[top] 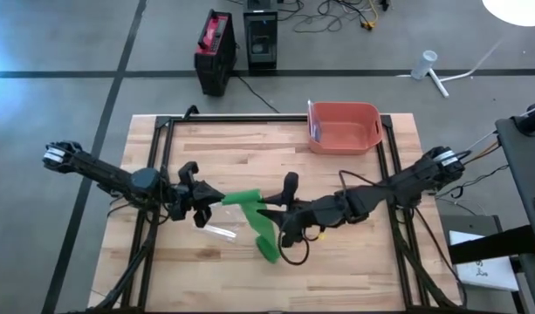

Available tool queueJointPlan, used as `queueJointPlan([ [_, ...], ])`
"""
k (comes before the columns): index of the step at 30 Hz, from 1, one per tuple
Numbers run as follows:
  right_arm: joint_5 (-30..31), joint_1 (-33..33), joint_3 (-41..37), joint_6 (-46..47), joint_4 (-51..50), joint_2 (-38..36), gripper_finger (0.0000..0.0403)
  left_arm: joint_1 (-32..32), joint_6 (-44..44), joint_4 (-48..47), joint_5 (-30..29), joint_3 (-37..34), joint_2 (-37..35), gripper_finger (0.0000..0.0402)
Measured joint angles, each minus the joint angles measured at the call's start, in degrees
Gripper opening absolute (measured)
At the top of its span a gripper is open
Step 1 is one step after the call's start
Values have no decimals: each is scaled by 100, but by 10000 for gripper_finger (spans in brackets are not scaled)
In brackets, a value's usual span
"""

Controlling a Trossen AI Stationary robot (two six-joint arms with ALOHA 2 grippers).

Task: Roll bandage
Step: Roll the green bandage

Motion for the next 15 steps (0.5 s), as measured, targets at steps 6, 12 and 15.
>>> queueJointPlan([
  [6, 104, 254, 0, -646, -189, -245, 123, -72, -748, -152, 17, 371, 55, 0],
  [12, 144, 363, 4, -727, -404, -535, 110, -70, -2238, -135, 13, 570, -26, 0],
  [15, 139, 365, 4, -814, -381, -547, 105, -70, -2799, -132, 65, 646, 45, 0],
])
